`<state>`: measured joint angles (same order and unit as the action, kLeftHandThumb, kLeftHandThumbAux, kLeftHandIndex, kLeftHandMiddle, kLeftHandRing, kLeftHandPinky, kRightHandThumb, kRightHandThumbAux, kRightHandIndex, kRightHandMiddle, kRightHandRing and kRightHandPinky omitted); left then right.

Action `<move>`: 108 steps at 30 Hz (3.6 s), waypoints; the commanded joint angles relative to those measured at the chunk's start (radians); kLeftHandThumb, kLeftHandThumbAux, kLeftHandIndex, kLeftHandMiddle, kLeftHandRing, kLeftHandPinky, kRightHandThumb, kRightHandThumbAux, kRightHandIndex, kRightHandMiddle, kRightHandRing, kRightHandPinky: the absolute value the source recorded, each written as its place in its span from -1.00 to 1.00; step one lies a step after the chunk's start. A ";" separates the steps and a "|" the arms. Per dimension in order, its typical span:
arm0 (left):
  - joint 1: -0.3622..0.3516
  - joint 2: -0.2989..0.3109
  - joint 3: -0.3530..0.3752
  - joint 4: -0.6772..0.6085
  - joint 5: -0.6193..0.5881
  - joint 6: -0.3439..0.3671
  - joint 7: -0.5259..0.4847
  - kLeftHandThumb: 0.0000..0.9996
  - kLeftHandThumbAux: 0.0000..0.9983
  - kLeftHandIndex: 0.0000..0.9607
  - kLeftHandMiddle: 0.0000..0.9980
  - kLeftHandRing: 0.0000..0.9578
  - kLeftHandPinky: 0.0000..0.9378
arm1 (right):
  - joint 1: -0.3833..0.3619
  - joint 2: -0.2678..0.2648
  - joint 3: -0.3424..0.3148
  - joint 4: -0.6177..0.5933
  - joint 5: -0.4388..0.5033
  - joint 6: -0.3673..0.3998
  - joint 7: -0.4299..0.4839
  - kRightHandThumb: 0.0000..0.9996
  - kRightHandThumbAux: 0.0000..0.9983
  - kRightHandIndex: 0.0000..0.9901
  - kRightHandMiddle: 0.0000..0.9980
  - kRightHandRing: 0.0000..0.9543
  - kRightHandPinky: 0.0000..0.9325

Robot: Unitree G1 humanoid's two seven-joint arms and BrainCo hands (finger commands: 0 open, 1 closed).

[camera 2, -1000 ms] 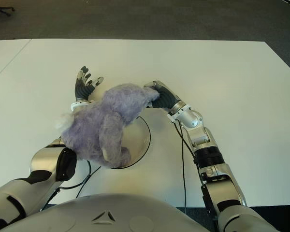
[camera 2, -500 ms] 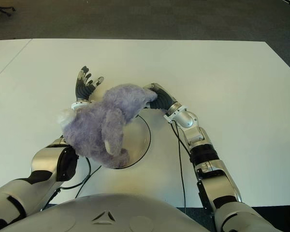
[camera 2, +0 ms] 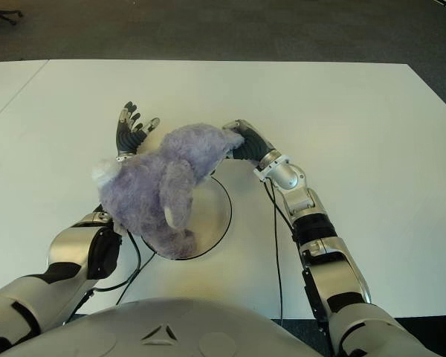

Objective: Put the doll into the plate.

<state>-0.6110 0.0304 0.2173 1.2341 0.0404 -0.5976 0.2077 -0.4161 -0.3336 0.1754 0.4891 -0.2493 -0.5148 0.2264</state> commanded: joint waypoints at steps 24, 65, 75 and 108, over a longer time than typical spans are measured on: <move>0.154 -0.059 -0.003 0.102 0.001 0.100 0.008 -0.92 0.54 -0.91 -0.84 -0.82 -0.76 | -0.171 0.002 -0.007 0.245 -0.055 0.137 -0.045 -0.48 0.46 0.49 0.73 0.81 0.87; 0.159 -0.061 -0.003 0.102 0.000 0.091 0.007 -0.89 0.55 -0.90 -0.81 -0.79 -0.73 | -0.293 -0.016 -0.036 0.519 0.098 -0.050 0.327 -1.00 -0.11 -0.99 -0.78 -0.77 -0.78; 0.158 -0.063 -0.005 0.103 0.001 0.099 0.007 -0.92 0.56 -0.91 -0.83 -0.81 -0.75 | -0.306 -0.013 -0.047 0.551 0.098 -0.046 0.265 -1.00 0.20 -0.60 -0.32 -0.20 -0.08; 0.156 -0.063 -0.001 0.102 -0.002 0.083 -0.003 -0.81 0.55 -0.89 -0.82 -0.81 -0.75 | -0.290 0.005 -0.075 0.521 0.110 -0.038 0.179 -0.65 0.61 0.31 0.57 0.61 0.57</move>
<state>-0.6124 0.0247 0.2178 1.2326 0.0397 -0.6005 0.2076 -0.7076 -0.3343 0.1013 1.0155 -0.1330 -0.5545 0.4162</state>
